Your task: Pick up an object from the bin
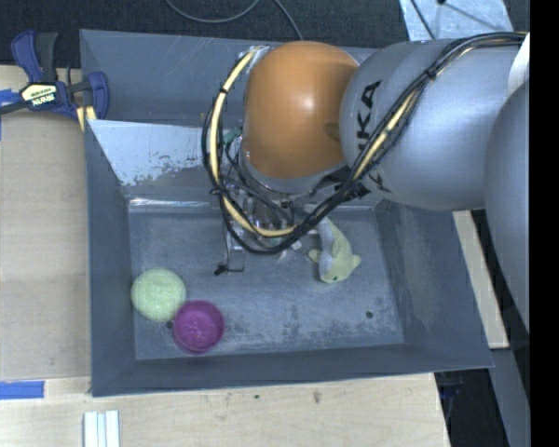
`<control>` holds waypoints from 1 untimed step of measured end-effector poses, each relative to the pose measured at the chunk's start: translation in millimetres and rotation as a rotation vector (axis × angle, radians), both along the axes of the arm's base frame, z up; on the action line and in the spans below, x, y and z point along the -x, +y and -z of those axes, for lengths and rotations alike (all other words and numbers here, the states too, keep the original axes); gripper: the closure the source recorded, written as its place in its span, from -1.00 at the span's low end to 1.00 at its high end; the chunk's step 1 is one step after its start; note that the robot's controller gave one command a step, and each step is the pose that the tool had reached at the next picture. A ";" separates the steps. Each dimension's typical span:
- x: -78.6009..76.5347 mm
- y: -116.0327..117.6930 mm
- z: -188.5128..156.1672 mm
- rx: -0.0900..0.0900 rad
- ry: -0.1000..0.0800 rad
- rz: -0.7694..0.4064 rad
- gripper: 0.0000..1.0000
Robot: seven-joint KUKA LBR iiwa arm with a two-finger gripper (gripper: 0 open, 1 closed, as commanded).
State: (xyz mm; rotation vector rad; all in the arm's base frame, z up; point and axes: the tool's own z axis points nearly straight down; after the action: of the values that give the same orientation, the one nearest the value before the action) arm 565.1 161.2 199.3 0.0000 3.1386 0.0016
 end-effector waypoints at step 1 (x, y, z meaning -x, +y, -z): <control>20.8 59.0 46.4 0.000 -0.002 -0.061 -1.00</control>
Offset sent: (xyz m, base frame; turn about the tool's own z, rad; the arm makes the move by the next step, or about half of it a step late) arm -0.0317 0.0673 -0.0502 -0.0208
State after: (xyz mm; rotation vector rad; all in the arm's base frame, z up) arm 544.3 220.2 152.9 -0.0953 3.1356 0.0012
